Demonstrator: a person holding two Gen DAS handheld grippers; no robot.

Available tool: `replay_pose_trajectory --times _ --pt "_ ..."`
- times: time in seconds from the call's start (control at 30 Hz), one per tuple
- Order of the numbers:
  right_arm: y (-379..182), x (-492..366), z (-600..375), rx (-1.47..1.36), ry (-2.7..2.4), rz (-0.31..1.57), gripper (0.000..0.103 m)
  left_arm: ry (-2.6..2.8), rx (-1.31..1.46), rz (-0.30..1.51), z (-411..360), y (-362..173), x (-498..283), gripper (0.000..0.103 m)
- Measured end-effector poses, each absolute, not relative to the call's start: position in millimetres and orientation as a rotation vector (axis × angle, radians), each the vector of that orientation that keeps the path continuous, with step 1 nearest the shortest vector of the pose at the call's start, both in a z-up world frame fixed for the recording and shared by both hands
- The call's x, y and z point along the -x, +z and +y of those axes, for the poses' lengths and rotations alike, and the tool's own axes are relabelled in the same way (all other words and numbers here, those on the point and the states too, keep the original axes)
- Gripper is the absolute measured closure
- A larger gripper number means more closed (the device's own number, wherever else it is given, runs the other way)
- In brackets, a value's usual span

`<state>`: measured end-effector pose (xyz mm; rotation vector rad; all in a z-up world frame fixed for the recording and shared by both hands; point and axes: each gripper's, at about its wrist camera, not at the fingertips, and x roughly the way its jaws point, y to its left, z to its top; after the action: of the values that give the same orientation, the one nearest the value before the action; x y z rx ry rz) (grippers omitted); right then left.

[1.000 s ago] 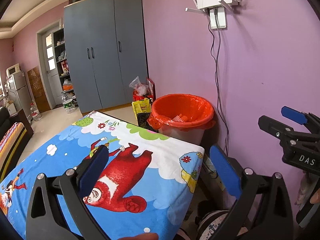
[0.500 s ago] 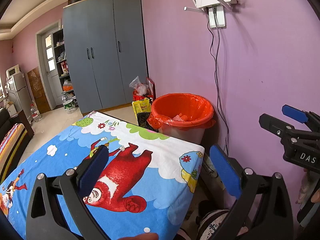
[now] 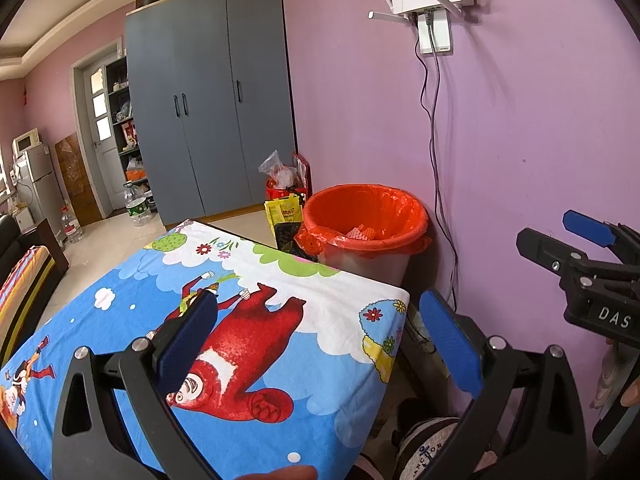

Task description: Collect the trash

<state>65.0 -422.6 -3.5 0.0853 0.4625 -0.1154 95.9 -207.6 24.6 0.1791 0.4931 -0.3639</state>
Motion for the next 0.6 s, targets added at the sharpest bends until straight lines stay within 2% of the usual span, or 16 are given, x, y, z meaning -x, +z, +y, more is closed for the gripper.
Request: replay_pose_trajectory --times 0.6 --pt "-4 -60 -412 -0.078 -0.105 0.455 0.018 -0.344 -0.135 0.462 -196 27 -89 0.005"
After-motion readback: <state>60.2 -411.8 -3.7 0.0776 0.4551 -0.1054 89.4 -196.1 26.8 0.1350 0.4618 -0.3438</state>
